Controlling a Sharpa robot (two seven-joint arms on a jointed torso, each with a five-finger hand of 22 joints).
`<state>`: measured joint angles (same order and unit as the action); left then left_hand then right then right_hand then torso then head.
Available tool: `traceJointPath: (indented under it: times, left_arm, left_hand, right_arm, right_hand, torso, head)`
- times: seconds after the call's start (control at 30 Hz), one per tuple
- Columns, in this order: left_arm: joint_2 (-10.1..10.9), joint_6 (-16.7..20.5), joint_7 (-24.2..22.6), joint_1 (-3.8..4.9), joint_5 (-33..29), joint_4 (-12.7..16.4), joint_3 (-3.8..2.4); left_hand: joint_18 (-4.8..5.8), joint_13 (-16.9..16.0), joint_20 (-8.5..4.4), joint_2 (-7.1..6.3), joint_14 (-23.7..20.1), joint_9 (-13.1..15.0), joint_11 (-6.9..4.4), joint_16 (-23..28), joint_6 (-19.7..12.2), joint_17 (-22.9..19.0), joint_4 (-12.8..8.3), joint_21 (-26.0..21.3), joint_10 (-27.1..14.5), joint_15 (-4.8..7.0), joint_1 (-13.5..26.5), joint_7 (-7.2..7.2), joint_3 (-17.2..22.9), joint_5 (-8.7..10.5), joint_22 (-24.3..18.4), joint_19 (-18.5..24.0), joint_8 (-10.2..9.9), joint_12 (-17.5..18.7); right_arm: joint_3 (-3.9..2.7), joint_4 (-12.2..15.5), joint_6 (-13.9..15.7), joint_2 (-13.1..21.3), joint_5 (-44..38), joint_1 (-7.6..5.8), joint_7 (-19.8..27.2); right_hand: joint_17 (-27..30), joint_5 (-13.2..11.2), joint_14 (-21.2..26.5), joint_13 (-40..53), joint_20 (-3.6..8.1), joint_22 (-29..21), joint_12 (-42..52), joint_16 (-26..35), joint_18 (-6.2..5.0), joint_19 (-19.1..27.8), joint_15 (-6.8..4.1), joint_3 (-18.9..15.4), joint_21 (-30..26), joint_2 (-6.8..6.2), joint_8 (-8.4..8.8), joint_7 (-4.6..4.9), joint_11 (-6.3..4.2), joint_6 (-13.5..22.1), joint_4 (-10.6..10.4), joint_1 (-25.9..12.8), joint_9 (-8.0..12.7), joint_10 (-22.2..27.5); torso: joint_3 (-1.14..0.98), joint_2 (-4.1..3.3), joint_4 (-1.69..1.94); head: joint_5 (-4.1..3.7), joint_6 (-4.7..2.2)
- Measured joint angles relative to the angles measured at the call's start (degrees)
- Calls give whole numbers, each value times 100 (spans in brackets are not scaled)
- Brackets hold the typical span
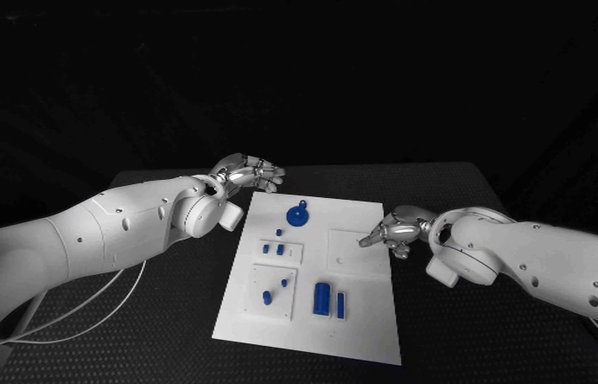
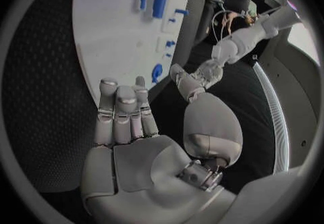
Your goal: Assemble the parts on the task board
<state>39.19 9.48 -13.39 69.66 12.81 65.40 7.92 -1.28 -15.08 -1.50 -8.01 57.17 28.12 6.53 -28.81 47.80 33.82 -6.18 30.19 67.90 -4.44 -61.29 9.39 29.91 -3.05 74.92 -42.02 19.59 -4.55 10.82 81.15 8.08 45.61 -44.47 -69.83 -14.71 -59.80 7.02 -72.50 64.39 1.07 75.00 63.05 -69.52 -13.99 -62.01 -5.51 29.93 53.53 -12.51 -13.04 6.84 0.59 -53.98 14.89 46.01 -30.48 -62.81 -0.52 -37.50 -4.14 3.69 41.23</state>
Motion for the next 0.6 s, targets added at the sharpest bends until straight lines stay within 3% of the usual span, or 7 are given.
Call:
traceJointPath:
  times: [0.1,0.23,0.4,0.47,0.5,0.53,0.6]
  left_arm:
    - [-91,36,-41,17,-121,-162,-8]
    - [-229,68,-113,27,-309,-459,-13]
    - [-301,74,-234,55,-512,-638,-26]
    - [-318,74,-290,92,-608,-713,-26]
    - [-329,74,-317,118,-651,-749,-26]
    - [-343,74,-345,144,-694,-789,-29]
    - [-388,83,-406,176,-780,-893,-44]
  left_hand:
    - [0,0,18,32,-70,0,0,129,28,-25,-17,-31,0,-29,-39,-27,16,0,0,18,22,0]
    - [-64,23,53,32,-226,-24,-22,336,40,-59,-66,-82,-24,-71,-38,-42,-20,0,0,53,22,2]
    - [-137,46,99,32,-357,-40,-39,452,20,-85,-79,-114,-43,-93,-38,-61,-33,0,-1,99,22,34]
    - [-125,168,190,32,-814,-87,-66,747,-110,-196,-152,-362,-402,-166,-38,-143,-73,-18,-9,431,-36,84]
    - [-73,214,217,32,-947,-102,-61,839,-158,-232,-164,-442,-522,-189,-38,-152,-85,0,-24,527,-67,84]
    - [1,265,241,20,-1082,-115,-57,931,-203,-268,-166,-526,-636,-209,-26,-155,-88,0,-54,628,-90,84]
    - [10,339,277,-8,-1248,-136,-45,1048,-246,-314,-166,-650,-779,-230,2,-153,-88,0,-98,753,-103,84]
  right_arm:
    - [-189,-576,83,-165,489,-24,556]
    - [-324,-1351,132,-446,1028,-30,1178]
    - [-475,-2228,129,-841,1632,-12,1776]
    - [-580,-2413,117,-950,1847,22,1988]
    - [-630,-2485,110,-995,1927,47,2066]
    - [-689,-2562,99,-1047,2005,81,2142]
    - [-781,-2689,79,-1141,2154,149,2287]
  right_hand:
    - [34,14,68,-67,-43,-2,-31,90,-6,75,-9,-43,-67,239,-10,6,3,16,109,202,-27,58]
    - [209,34,332,-273,-158,-16,-298,399,-10,377,41,-35,-290,465,-26,35,32,30,133,433,-36,302]
    - [375,97,760,-544,-290,-65,-687,742,-16,806,122,-14,-568,472,-26,106,107,103,113,695,-36,681]
    - [833,69,1680,-1354,-546,-258,-1701,1620,144,1828,487,140,-1265,499,8,270,354,266,132,1046,-41,1249]
    - [1044,45,1860,-1731,-629,-351,-2062,1931,239,2091,633,140,-1507,517,8,309,420,306,135,1160,-50,1313]
    - [1290,7,2066,-2132,-719,-472,-2427,2290,348,2361,814,148,-1766,536,8,329,507,365,158,1219,-57,1376]
    - [1758,3,2443,-2812,-867,-684,-3075,3000,513,2807,1107,147,-2205,557,8,277,671,470,157,1238,-57,1542]
  torso:
    - [-6,47,-7]
    - [-8,113,-7]
    - [-4,202,6]
    - [-1,230,9]
    - [-1,245,9]
    - [-1,255,9]
    - [-2,276,7]
  head:
    - [-12,-121]
    - [-19,-284]
    - [-12,-480]
    - [-2,-553]
    - [5,-599]
    - [10,-638]
    - [30,-717]
